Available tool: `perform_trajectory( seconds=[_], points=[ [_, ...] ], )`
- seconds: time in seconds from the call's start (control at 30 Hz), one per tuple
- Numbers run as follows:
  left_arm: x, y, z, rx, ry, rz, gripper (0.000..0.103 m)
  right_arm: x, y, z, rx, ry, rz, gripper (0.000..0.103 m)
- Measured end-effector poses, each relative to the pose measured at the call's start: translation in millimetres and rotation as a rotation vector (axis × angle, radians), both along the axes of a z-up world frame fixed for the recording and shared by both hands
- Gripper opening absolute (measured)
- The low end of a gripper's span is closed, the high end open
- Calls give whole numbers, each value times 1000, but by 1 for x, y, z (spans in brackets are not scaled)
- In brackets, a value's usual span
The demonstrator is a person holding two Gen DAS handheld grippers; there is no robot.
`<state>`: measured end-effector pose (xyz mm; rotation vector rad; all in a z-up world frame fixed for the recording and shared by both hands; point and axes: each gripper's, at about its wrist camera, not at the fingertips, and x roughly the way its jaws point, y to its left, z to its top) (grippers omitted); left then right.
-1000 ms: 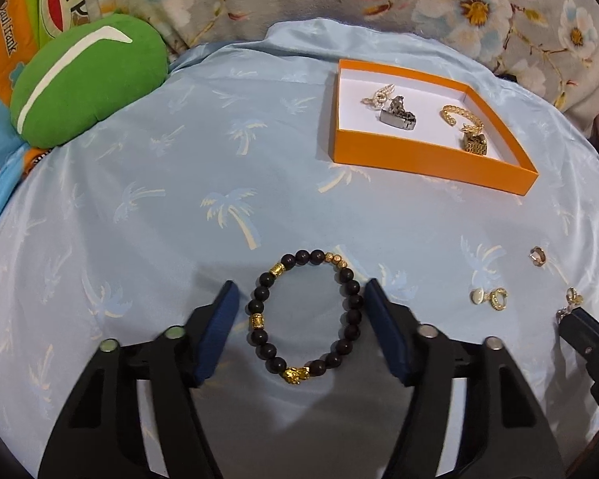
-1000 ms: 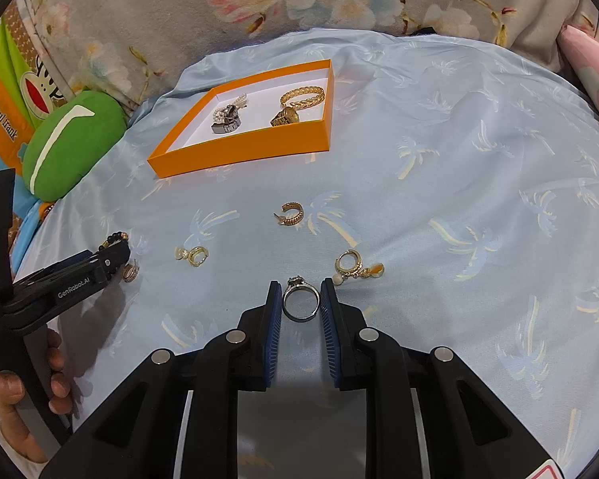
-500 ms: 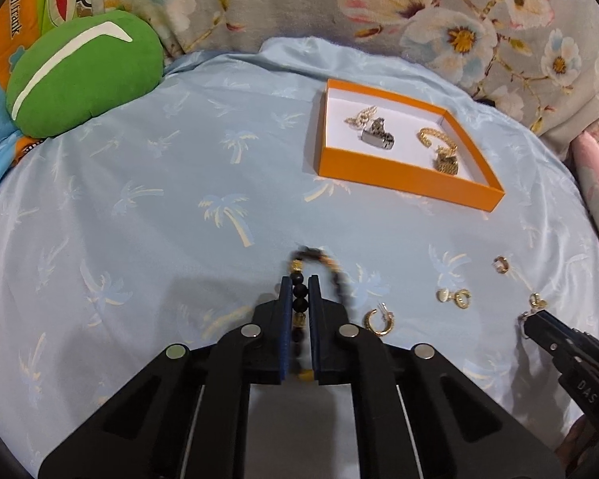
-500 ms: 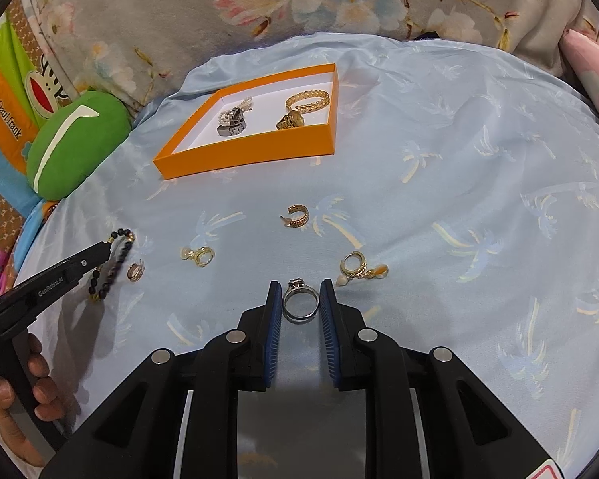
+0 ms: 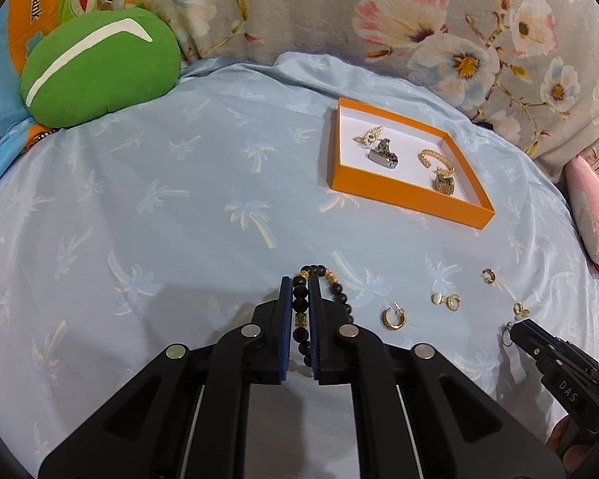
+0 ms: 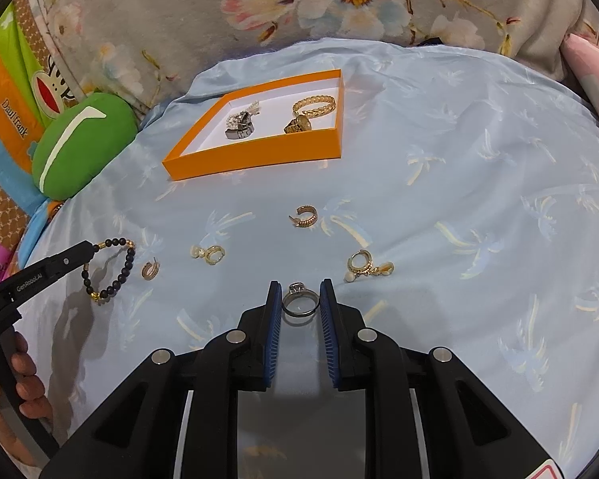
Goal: Organize jewelry
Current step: 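Carry the bracelet and ring into the orange box and open both tools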
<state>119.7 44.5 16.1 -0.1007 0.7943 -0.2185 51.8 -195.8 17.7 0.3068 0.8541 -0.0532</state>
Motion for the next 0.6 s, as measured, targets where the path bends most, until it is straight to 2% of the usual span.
perform_trajectory(
  seconds=[0.3, 0.6],
  points=[
    [-6, -8, 40, -8, -80, -54, 7, 3, 11, 21, -10, -57, 40, 18],
    [32, -48, 83, -4, -174, -120, 7, 62, -2, 53, -19, -112, 65, 18]
  ],
)
